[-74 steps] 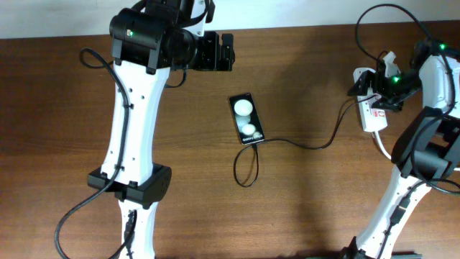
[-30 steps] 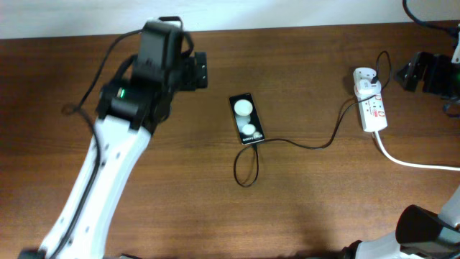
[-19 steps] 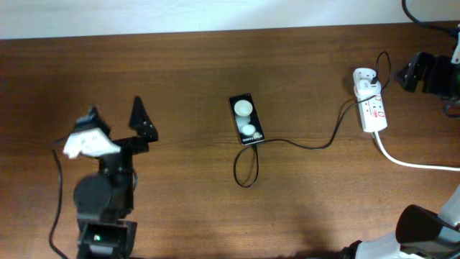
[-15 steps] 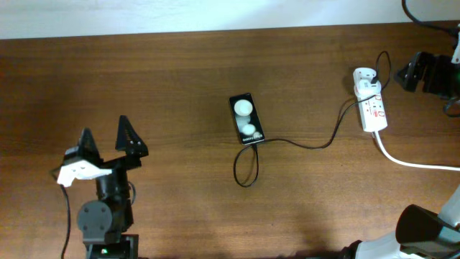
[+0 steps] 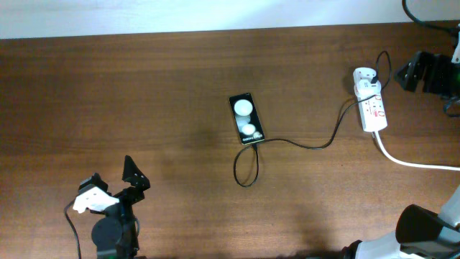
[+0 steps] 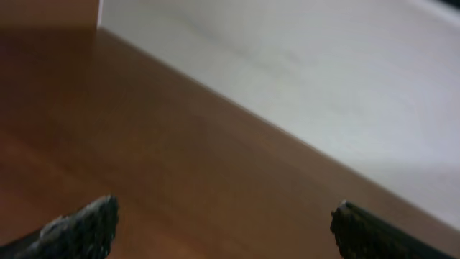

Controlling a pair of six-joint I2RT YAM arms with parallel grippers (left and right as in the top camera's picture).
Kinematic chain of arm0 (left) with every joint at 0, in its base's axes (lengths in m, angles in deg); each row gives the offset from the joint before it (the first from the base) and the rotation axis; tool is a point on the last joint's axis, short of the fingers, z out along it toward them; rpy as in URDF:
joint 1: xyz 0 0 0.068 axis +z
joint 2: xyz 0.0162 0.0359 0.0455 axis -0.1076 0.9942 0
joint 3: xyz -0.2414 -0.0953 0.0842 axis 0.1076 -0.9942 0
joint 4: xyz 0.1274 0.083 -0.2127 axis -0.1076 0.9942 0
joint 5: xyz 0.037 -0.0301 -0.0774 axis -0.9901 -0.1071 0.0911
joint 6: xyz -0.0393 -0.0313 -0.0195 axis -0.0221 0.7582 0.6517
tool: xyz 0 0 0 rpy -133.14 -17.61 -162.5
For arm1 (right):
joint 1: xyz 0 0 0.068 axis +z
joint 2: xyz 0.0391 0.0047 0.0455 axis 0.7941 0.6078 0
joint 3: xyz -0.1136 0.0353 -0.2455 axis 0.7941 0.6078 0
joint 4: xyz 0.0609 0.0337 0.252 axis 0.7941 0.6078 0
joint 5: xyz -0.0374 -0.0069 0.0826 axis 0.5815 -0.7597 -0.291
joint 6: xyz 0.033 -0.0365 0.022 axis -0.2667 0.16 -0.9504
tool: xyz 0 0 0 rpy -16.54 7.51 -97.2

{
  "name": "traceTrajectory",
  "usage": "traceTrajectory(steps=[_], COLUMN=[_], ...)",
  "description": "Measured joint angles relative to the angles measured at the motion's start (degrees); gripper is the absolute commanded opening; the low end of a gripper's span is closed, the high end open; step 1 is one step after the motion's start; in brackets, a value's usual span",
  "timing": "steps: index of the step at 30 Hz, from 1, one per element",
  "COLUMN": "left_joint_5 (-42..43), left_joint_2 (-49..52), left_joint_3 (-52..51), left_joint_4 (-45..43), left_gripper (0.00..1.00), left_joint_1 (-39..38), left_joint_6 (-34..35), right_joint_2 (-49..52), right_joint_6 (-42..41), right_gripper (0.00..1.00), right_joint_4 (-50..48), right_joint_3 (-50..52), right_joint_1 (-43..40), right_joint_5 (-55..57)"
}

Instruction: Plug charger to phone and switch on socket

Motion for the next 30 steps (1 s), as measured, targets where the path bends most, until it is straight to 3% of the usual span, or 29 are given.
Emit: traceTrajectory(steps=[2,7,13,30], left_joint_5=[1.1,9.2,10.1,11.2], left_joint_2=[-3.0,-6.3,-6.3,-6.3], left_joint_3=[-0.1,-0.1,-0.1,-0.1], left_joint_4=[4.3,5.2,5.2,5.2], left_gripper=[0.99,0.99,0.99,0.99], left_joint_1=[1.2,1.4,1.0,1.0], left_joint_6=[-1.7,-19.5,-28.3,-30.0], right_joint_2=[0.0,0.0,0.0,0.0], right_joint_6=[0.0,0.0,0.0,0.0], right_gripper=[0.99,0.99,0.99,0.99], right_joint_4=[0.0,0.0,0.0,0.0], right_joint_3=[0.0,0.0,0.0,0.0], right_joint_1=[0.0,0.0,0.0,0.0], right_joint_5=[0.0,0.0,0.0,0.0])
